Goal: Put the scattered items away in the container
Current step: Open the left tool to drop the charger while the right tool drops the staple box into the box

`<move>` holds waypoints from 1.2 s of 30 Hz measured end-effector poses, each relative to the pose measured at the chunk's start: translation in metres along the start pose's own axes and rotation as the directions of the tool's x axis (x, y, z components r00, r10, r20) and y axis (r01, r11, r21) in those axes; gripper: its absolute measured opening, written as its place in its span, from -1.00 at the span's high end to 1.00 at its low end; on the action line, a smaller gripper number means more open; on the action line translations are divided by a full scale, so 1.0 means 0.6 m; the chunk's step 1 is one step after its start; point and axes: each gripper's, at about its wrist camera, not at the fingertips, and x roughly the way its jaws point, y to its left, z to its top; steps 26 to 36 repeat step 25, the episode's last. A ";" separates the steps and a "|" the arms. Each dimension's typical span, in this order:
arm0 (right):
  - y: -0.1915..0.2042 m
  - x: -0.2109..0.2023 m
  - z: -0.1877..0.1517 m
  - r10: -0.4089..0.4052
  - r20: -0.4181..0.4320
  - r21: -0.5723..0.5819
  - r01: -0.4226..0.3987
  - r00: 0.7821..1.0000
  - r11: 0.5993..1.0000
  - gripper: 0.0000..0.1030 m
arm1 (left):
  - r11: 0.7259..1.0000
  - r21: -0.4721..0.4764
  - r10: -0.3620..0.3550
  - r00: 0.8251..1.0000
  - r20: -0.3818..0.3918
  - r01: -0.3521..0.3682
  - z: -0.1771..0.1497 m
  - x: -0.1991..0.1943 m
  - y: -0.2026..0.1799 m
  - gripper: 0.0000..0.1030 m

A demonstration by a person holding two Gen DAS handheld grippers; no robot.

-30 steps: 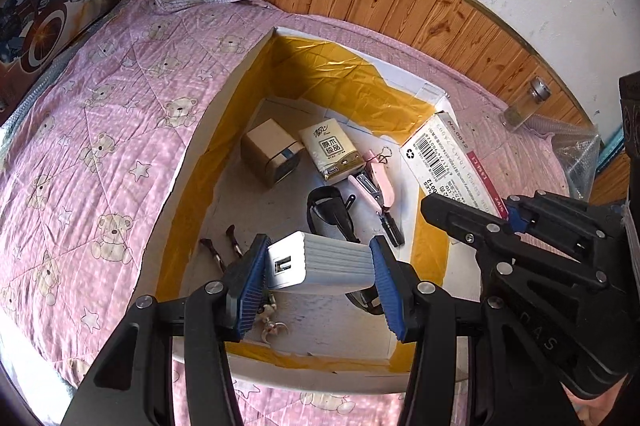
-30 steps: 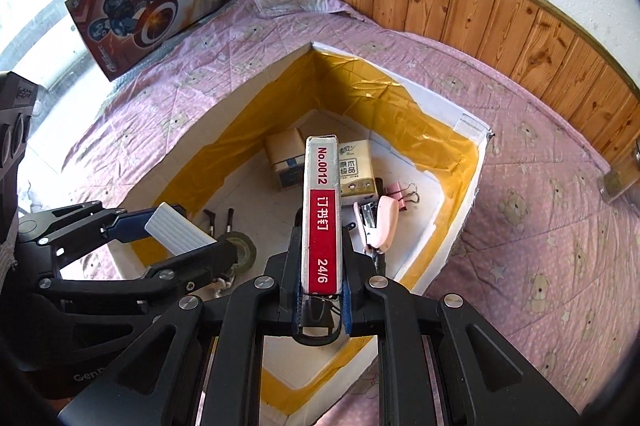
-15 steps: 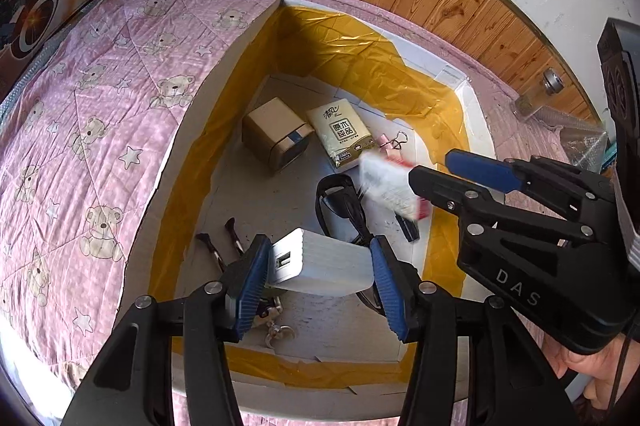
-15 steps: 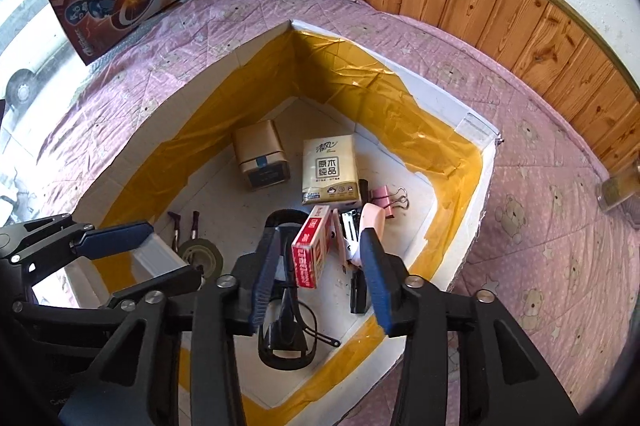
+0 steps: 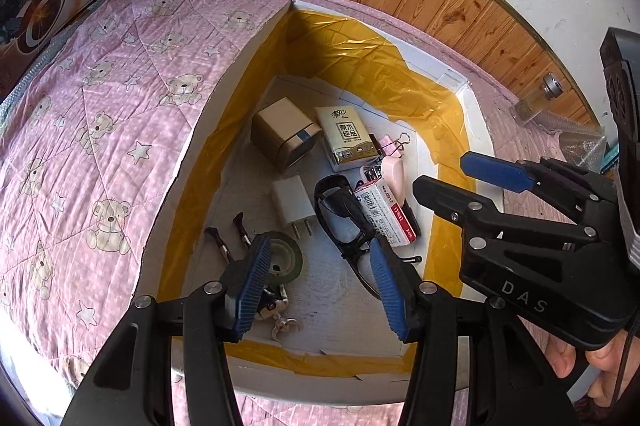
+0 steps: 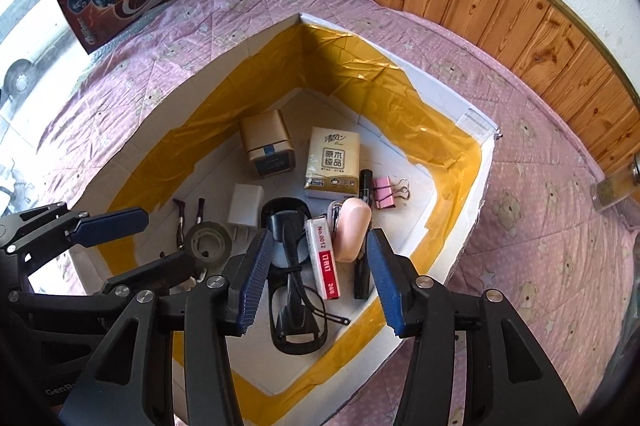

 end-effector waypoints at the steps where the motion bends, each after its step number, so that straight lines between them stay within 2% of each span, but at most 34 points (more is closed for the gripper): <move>1: 0.002 -0.003 -0.003 -0.013 -0.002 -0.003 0.013 1.000 1.000 -0.09 | 1.000 0.004 0.004 1.000 0.007 -0.004 -0.001 -0.003 -0.001 -0.03; 5: 0.010 -0.020 -0.014 -0.060 0.006 -0.026 0.060 0.998 0.998 -0.14 | 0.999 0.026 0.021 0.999 0.037 -0.022 -0.006 -0.017 -0.007 -0.03; 14: 0.020 -0.060 -0.037 0.017 0.022 0.000 -0.017 1.000 1.000 -0.14 | 0.998 0.041 0.035 0.996 0.080 -0.038 -0.030 -0.053 -0.009 -0.03; 25: 0.031 -0.110 -0.067 0.018 0.067 0.023 -0.020 0.998 1.000 -0.14 | 0.997 0.058 0.034 0.993 0.117 -0.041 -0.063 -0.097 -0.024 -0.03; 36: 0.031 -0.110 -0.067 0.018 0.067 0.023 -0.020 0.998 1.000 -0.14 | 0.997 0.058 0.034 0.993 0.117 -0.041 -0.063 -0.097 -0.024 -0.03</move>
